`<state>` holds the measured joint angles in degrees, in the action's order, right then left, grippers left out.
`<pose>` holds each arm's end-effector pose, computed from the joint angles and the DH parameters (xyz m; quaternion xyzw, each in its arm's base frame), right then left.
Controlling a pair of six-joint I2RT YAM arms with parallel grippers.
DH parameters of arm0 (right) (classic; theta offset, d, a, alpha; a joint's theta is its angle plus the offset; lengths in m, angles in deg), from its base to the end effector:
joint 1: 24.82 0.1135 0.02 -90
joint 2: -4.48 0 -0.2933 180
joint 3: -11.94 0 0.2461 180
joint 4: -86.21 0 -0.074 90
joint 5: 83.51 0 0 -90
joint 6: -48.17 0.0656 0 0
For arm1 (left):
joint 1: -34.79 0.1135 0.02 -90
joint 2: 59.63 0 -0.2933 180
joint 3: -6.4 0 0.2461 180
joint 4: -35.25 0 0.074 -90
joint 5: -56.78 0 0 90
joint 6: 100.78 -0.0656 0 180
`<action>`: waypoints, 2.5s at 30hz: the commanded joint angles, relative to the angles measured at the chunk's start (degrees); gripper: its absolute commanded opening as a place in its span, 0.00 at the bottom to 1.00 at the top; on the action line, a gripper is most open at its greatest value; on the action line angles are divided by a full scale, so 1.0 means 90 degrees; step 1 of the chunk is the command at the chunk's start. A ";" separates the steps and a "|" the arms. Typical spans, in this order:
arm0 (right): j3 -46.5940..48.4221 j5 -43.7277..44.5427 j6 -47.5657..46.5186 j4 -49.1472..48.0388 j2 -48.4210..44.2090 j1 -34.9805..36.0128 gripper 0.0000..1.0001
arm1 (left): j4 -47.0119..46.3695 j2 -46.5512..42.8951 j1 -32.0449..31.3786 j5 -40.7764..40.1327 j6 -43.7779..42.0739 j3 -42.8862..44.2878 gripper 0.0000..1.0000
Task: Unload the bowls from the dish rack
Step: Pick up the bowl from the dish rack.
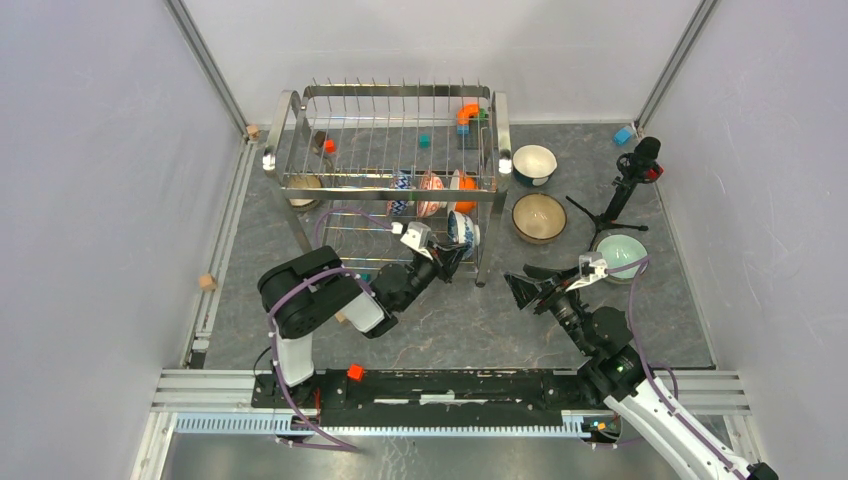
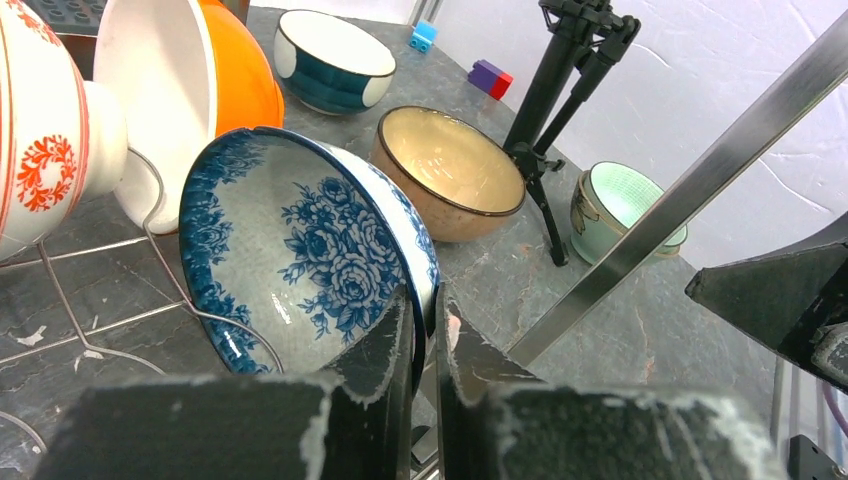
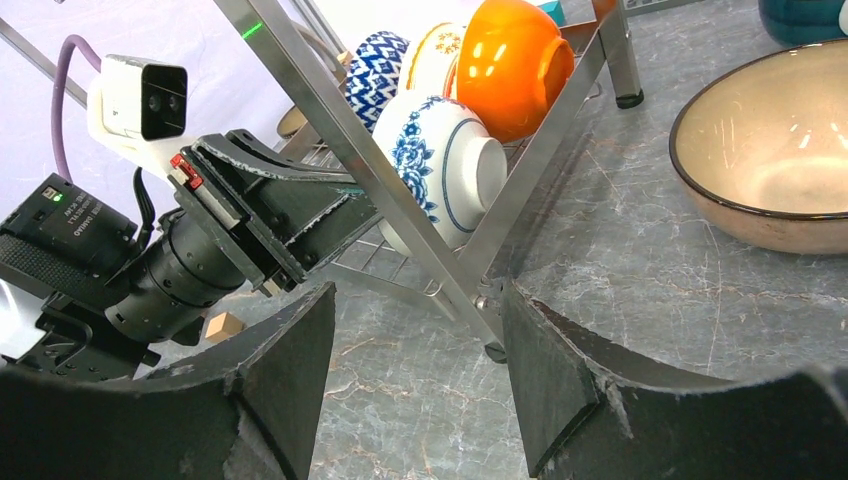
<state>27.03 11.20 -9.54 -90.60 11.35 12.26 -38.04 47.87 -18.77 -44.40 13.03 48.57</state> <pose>0.0920 0.0628 0.1960 0.0021 0.6755 0.3965 0.6217 0.2169 -0.2724 0.1887 0.0967 0.6502 -0.4194 0.6261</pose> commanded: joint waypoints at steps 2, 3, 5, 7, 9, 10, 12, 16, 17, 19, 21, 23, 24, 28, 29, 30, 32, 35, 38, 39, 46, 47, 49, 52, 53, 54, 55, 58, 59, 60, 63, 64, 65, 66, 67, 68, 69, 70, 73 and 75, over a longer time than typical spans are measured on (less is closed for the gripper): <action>-0.0745 -0.0055 -0.0130 -0.0017 -0.0031 0.0022 0.67 | -0.0192 -0.0112 -0.0001 0.0134 -0.0234 -0.0051 0.04; -0.0743 -0.0053 -0.0131 -0.0013 -0.0040 0.0016 0.67 | -0.0192 -0.0147 -0.0006 0.0136 -0.0234 -0.0061 0.02; -0.0760 -0.0054 -0.0127 -0.0007 -0.0059 0.0017 0.67 | -0.0197 -0.0198 -0.0005 0.0139 -0.0234 -0.0085 0.02; -0.0767 -0.0054 -0.0117 0.0008 -0.0079 0.0021 0.67 | -0.0192 -0.0248 -0.0006 0.0127 -0.0241 -0.0119 0.02; -0.0765 -0.0064 -0.0119 0.0008 -0.0089 0.0023 0.67 | -0.0193 -0.0351 -0.0005 0.0113 -0.0241 -0.0149 0.02; -0.0767 -0.0060 -0.0114 0.0006 -0.0088 0.0028 0.67 | -0.0192 -0.0402 -0.0006 0.0112 -0.0258 -0.0165 0.02; -0.0764 -0.0064 -0.0104 0.0004 -0.0085 0.0022 0.67 | -0.0192 -0.0536 -0.0006 0.0105 -0.0302 -0.0178 0.02; -0.0802 -0.0078 -0.0079 -0.0027 -0.0092 0.0029 0.67 | -0.0195 -0.0744 0.0002 0.0107 -0.0383 -0.0179 0.02; -0.0813 -0.0075 -0.0070 -0.0037 -0.0089 0.0023 0.67 | -0.0194 -0.0784 0.0003 0.0109 -0.0382 -0.0188 0.02; -0.0828 -0.0072 -0.0058 -0.0037 -0.0099 0.0025 0.67 | -0.0193 -0.0881 -0.0005 0.0101 -0.0381 -0.0206 0.02; -0.0841 -0.0075 -0.0052 -0.0044 -0.0100 0.0029 0.67 | -0.0197 -0.0944 -0.0006 0.0091 -0.0380 -0.0225 0.02; -0.0855 -0.0086 -0.0053 -0.0073 -0.0092 0.0015 0.67 | -0.0199 -0.0968 -0.0006 0.0055 -0.0390 -0.0262 0.02; -0.0873 -0.0174 -0.0080 -0.0141 -0.0076 0.0027 0.67 | -0.0193 -0.0968 -0.0001 0.0019 -0.0386 -0.0279 0.02; -0.0838 -0.0722 -0.0464 -0.0508 0.0141 0.0023 0.72 | -0.0194 -0.0835 0.0033 -0.0061 -0.0127 -0.0389 0.02; -0.0806 -0.0791 -0.0543 -0.0562 0.0217 0.0020 0.73 | -0.0195 -0.0805 0.0043 -0.0034 -0.0036 -0.0406 0.02; -0.0775 -0.0842 -0.0624 -0.0617 0.0294 0.0018 0.74 | -0.0197 -0.0776 0.0056 -0.0005 0.0049 -0.0417 0.02; -0.0753 -0.0925 -0.0719 -0.0774 0.0382 0.0023 0.75 | -0.0192 -0.0735 0.0053 0.0056 0.0168 -0.0436 0.02; -0.0781 -0.0995 -0.0779 -0.1051 0.0489 0.0030 0.76 | -0.0192 -0.0705 0.0068 0.0084 0.0314 -0.0431 0.02; -0.0840 -0.1067 -0.0801 -0.1330 0.0553 0.0025 0.76 | -0.0193 -0.0657 0.0173 0.0149 0.0601 -0.0431 0.02; -0.0859 -0.1086 -0.0802 -0.1428 0.0576 0.0021 0.77 | -0.0192 -0.0633 0.0201 0.0189 0.0692 -0.0431 0.02; -0.0850 -0.1320 -0.0978 -0.2376 0.0706 0.0018 0.84 | -0.0197 -0.0533 0.0390 0.0480 0.1198 -0.0383 0.02; -0.0808 -0.1307 -0.1038 -0.2455 0.0801 0.0022 0.84 | -0.0193 -0.0524 0.0443 0.0537 0.1280 -0.0383 0.02; -0.0649 -0.1316 -0.1141 -0.2580 0.1112 0.0022 0.84 | -0.0192 -0.0519 0.0535 0.0630 0.1438 -0.0392 0.02; -0.0467 -0.1394 -0.1215 -0.2959 0.1589 0.0030 0.83 | -0.0195 -0.0550 0.0616 0.0747 0.1507 -0.0383 0.02; -0.0405 -0.1422 -0.1210 -0.3149 0.1766 0.0025 0.83 | -0.0192 -0.0546 0.0632 0.0781 0.1505 -0.0370 0.02; -0.0354 -0.1457 -0.1220 -0.3312 0.1917 0.0025 0.82 | -0.0192 -0.0548 0.0655 0.0832 0.1513 -0.0347 0.02; -0.0291 -0.1496 -0.1215 -0.3476 0.2108 0.0025 0.82 | -0.0193 -0.0548 0.0670 0.0877 0.1524 -0.0321 0.02; -0.0148 -0.1595 -0.1204 -0.3902 0.2623 0.0026 0.81 | -0.0194 -0.0529 0.0743 0.0974 0.1571 -0.0267 0.02; -0.0035 -0.1591 -0.1202 -0.3989 0.2763 0.0030 0.81 | -0.0199 -0.0520 0.0763 0.1002 0.1576 -0.0250 0.02; 0.0108 -0.1588 -0.1207 -0.4075 0.2937 0.0030 0.81 | -0.0192 -0.0514 0.0788 0.1035 0.1580 -0.0238 0.02; 0.0378 -0.1606 -0.1259 -0.4192 0.3459 0.0028 0.79 | -0.0197 -0.0490 0.0852 0.1131 0.1610 -0.0189 0.02; 0.0450 -0.1590 -0.1285 -0.4205 0.3639 0.0022 0.79 | -0.0192 -0.0474 0.0880 0.1165 0.1627 -0.0171 0.02; 0.0543 -0.1583 -0.1300 -0.4225 0.3774 0.0028 0.79 | -0.0192 -0.0470 0.0895 0.1188 0.1645 -0.0152 0.02; 0.0616 -0.1539 -0.1311 -0.4236 0.3920 0.0030 0.78 | -0.0193 -0.0456 0.0920 0.1212 0.1664 -0.0131 0.02; 0.0674 -0.1444 -0.1317 -0.4243 0.4045 0.0028 0.77 | -0.0192 -0.0446 0.0942 0.1213 0.1684 -0.0111 0.02; 0.0734 -0.1369 -0.1333 -0.4259 0.4147 0.0027 0.77 | -0.0192 -0.0436 0.0965 0.1213 0.1708 -0.0090 0.02; 0.0789 -0.1327 -0.1359 -0.4311 0.4258 0.0029 0.76 | -0.0192 -0.0426 0.0987 0.1341 0.1736 -0.0049 0.02; 0.0854 -0.1261 -0.1358 -0.4336 0.4353 0.0030 0.76 | -0.0192 -0.0416 0.1007 0.1399 0.1756 -0.0024 0.02; 0.1026 -0.1062 -0.1369 -0.4412 0.4629 0.0029 0.71 | -0.0193 -0.0393 0.1029 0.1518 0.1817 0.0129 0.02; 0.1137 -0.0830 -0.1361 -0.4438 0.4782 0.0029 0.66 | -0.0195 -0.0381 0.1040 0.1596 0.1854 0.0227 0.02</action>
<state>33.67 -0.27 -20.69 -126.51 52.44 12.26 -35.17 43.92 -10.75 -29.76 28.48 47.32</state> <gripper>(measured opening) 0.697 0.055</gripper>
